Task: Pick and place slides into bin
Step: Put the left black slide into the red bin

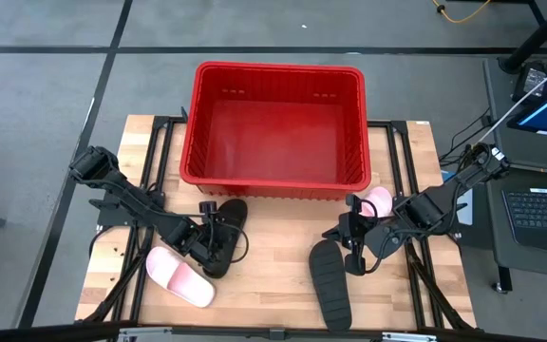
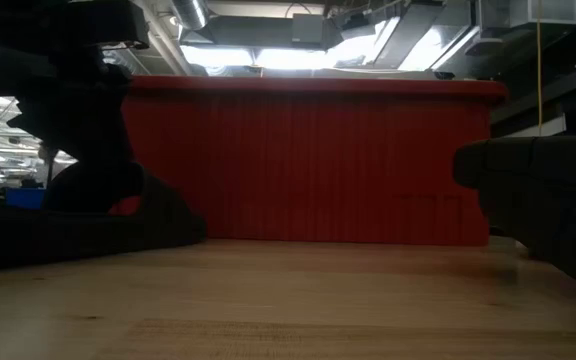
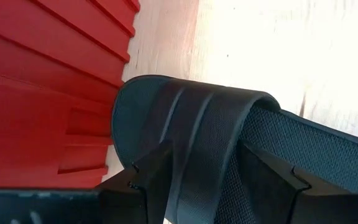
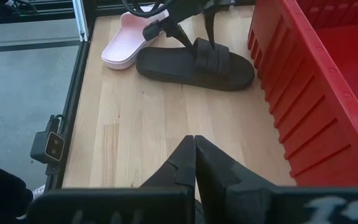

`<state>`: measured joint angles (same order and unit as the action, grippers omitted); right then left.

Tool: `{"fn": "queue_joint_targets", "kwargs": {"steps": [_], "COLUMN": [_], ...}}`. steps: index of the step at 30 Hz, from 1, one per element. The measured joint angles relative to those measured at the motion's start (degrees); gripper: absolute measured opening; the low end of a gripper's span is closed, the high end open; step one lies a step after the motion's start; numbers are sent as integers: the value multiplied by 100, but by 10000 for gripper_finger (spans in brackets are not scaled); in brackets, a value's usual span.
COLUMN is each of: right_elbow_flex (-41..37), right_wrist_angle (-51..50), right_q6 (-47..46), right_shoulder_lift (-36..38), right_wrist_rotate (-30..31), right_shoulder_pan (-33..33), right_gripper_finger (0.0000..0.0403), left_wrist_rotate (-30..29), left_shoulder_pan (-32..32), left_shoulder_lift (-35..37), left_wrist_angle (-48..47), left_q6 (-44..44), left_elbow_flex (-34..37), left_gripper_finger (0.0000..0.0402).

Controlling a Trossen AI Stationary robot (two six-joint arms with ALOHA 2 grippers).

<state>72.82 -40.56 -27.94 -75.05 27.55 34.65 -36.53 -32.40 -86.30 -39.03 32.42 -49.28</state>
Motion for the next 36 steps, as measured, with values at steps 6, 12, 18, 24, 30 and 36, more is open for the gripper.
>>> {"fn": "queue_joint_targets", "kwargs": {"steps": [6,12,18,24,30,36], "right_elbow_flex": [0,0,0,0,0,0], "right_wrist_angle": [2,16,106,146,195,224], "right_q6": [0,-33,-31,-28,-28,-17], "right_shoulder_lift": [0,0,0,0,0,0], "right_wrist_rotate": [-2,-2,-2,-2,-2,-2], "right_shoulder_pan": [0,0,0,0,0,-13], "right_gripper_finger": [12,12,12,12,12,12], "left_wrist_rotate": [0,35,12,-4,-42,-70], "left_shoulder_pan": [2,2,2,2,-1,-13], "left_shoulder_lift": [0,0,0,0,0,2], "left_wrist_angle": [2,22,49,59,85,212], "left_q6": [-4,131,239,251,320,320], "left_elbow_flex": [4,157,188,188,188,177], "left_gripper_finger": [171,171,171,146,65,12]}}
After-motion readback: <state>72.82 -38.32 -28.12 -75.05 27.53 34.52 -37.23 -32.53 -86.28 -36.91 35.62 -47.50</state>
